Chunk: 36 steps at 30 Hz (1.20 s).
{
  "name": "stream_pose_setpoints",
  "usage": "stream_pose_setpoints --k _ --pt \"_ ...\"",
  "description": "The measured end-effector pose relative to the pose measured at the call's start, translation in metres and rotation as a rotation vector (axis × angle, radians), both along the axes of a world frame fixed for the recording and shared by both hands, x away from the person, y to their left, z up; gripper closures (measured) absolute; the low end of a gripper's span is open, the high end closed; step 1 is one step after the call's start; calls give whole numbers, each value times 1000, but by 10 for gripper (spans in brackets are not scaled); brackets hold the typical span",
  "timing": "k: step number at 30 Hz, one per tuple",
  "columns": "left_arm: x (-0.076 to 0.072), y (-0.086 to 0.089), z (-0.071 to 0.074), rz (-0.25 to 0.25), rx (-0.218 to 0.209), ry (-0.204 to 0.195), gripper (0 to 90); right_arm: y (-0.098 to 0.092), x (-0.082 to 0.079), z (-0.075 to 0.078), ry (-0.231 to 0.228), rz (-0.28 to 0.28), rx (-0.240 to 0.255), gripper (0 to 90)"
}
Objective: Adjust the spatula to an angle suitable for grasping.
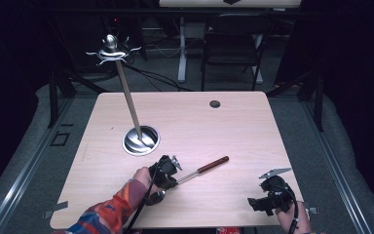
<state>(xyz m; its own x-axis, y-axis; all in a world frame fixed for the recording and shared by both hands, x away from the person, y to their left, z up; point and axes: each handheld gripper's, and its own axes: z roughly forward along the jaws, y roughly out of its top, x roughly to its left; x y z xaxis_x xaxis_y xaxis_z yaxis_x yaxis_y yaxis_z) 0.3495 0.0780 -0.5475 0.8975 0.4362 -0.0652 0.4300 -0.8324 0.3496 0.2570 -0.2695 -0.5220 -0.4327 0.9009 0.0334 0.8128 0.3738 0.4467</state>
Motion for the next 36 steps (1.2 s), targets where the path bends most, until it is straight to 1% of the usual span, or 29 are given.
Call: stream_pose_setpoints --k 2,3,4,5,6,11,12,14,16,17,18,19,24,25,26,28,29,31,32,33,34,35,36 --pt "0 7 0 1 3 3 839 0 0 0 1 0 -5 152" --pt "0 13 0 1 1 5 839 0 0 0 0 -1 -7 152" --pt "0 13 0 1 1 5 838 0 0 0 0 -1 -7 152" --pt "0 18 0 4 5 7 838 0 0 0 3 -2 -7 152" --pt "0 18 0 4 5 7 838 0 0 0 3 -2 -7 152" --pt "0 36 1 0 13 11 838 1 0 0 11 1 -8 153" --pt "0 36 1 0 13 11 838 1 0 0 11 1 -8 153" --pt "0 41 1 4 14 12 838 1 0 0 11 -2 -6 152" --pt "-1 48 1 -2 13 20 837 1 0 -1 12 -4 0 152" --pt "-1 48 1 -2 13 20 836 1 0 -1 12 -4 0 152" --pt "0 50 1 0 14 23 836 1 1 -1 12 -3 -1 152" --pt "0 52 1 -2 12 25 836 1 1 -1 13 -3 -15 152" --pt "0 64 1 11 13 29 835 2 0 -2 13 5 -6 153" --pt "0 65 1 13 14 26 835 3 0 -1 19 11 -6 152" --pt "0 68 1 15 16 31 835 3 0 -1 19 13 -20 152" --pt "-1 73 2 23 18 30 835 3 0 -2 20 12 -15 153" --pt "-1 79 2 25 21 37 834 3 0 -2 19 10 -17 152" --pt "-2 85 2 20 18 41 834 4 0 -2 20 9 -18 153" --pt "-2 85 2 20 18 41 834 4 0 -2 20 9 -18 153" --pt "-2 92 2 27 19 41 833 4 0 -2 25 12 -21 153" --pt "-2 92 2 27 19 41 833 4 0 -2 25 12 -21 153" --pt "-2 96 2 28 16 44 833 4 0 -2 26 14 -16 153" --pt "-2 100 2 43 15 46 832 4 0 -3 26 13 -16 152"
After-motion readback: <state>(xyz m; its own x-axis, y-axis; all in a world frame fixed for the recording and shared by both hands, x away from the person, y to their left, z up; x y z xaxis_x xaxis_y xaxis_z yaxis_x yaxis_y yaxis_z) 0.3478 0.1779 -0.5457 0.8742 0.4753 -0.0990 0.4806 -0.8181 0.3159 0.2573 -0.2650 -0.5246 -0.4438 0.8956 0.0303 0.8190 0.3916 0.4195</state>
